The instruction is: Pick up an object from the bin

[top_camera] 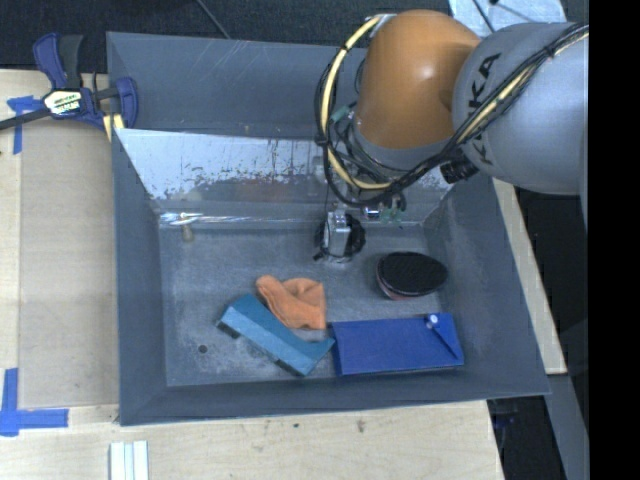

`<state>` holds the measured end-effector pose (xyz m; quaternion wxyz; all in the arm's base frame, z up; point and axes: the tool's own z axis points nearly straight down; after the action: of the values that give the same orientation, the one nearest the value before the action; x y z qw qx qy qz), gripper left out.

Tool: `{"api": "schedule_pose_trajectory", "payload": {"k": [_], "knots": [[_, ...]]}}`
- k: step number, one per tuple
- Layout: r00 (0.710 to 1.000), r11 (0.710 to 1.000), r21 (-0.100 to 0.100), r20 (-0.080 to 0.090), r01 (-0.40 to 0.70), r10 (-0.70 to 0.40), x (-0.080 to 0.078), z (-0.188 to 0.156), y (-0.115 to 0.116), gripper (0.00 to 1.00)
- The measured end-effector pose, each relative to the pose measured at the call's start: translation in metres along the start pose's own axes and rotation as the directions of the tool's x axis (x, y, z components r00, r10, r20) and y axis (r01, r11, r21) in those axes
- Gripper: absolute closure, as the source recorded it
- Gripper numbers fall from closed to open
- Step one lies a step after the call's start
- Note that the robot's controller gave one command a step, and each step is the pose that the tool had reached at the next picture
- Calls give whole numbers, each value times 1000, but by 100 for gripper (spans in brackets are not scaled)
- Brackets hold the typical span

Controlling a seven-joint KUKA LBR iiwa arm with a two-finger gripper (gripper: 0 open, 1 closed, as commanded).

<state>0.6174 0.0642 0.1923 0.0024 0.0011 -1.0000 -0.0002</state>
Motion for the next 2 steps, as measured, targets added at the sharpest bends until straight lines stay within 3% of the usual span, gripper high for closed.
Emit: {"api": "schedule_pose_trajectory", "payload": {"k": [1, 2], "knots": [[1000, 1000, 0, 8, -1, 1, -1, -5, 0, 0], [999, 999, 0, 14, 49, -49, 16, 46, -18, 0]]}}
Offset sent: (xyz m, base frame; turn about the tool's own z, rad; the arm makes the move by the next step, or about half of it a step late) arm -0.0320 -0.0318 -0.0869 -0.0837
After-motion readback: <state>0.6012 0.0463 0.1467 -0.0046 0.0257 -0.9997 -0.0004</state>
